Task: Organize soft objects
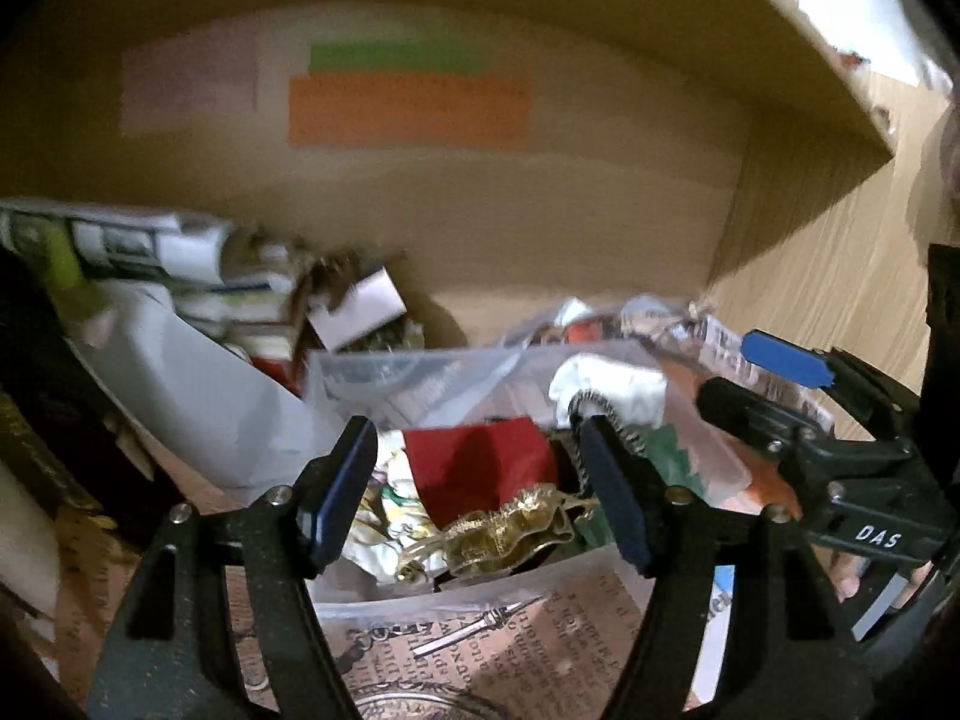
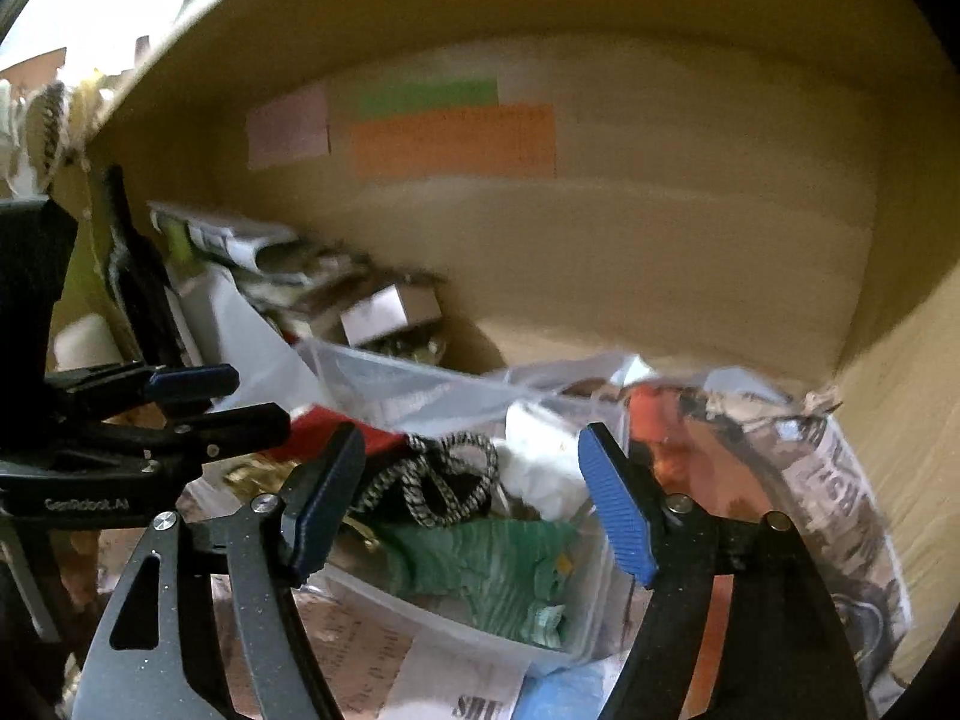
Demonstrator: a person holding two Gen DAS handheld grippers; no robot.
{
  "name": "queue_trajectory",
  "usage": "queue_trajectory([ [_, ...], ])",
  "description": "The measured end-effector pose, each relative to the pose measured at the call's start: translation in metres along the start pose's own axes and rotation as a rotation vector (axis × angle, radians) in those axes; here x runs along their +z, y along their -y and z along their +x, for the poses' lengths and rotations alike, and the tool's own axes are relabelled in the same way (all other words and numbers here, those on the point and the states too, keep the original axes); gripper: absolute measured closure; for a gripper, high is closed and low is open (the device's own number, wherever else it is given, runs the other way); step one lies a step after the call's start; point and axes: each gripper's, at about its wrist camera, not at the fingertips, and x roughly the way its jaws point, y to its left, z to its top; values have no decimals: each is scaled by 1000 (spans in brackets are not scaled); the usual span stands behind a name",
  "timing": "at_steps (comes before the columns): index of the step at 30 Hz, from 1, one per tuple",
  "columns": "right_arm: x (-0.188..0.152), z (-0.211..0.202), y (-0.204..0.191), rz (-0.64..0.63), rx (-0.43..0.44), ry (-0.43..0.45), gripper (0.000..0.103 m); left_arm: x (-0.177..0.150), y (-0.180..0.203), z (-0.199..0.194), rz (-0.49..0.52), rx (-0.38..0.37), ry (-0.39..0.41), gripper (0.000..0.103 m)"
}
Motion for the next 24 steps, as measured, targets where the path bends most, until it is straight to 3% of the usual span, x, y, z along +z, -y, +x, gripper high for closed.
queue_trajectory([
  [12,19,-73,-13,-10,4,187,19,8,12,-87,20,42,224,12],
  [21,15,-95,-25,-15,6,235,18,-4,27,-119,51,73,293,1],
  [24,12,-103,-26,-3,-4,258,3,-6,29,-126,47,72,301,0],
])
